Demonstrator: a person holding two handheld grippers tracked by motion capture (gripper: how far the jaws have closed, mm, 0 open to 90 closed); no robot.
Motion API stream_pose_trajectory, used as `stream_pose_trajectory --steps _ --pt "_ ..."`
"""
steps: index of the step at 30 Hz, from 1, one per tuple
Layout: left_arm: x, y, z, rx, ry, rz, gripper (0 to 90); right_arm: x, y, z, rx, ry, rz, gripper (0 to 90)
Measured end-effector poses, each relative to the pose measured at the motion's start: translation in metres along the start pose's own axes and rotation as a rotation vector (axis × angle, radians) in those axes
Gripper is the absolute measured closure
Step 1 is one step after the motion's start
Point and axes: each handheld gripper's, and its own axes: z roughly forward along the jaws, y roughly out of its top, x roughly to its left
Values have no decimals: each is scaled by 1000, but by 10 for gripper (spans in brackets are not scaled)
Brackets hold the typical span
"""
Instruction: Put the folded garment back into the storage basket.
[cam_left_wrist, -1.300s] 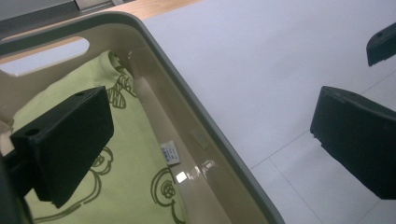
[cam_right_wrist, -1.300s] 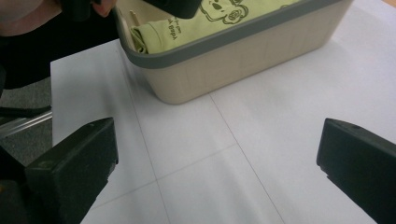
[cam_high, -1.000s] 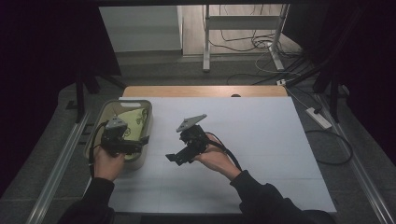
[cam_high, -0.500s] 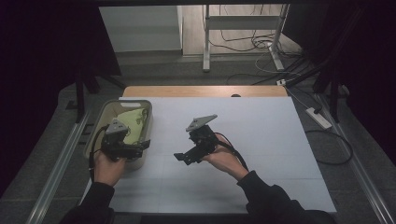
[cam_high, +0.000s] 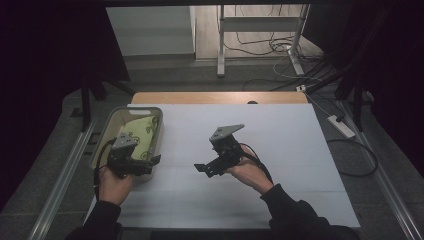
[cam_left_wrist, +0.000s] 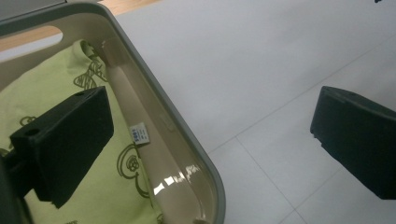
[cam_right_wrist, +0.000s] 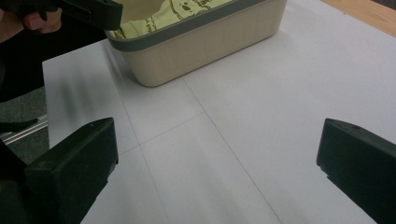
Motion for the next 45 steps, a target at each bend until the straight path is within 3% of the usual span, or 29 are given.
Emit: stream_pose_trajectory --steps 29,45 --pt "-7 -14 -11 23 -28 -22 0 -10 -29 -38 -19 -21 63 0" --pt "-7 -25 -23 27 -19 -41 0 -16 -45 -64 -51 -62 90 0"
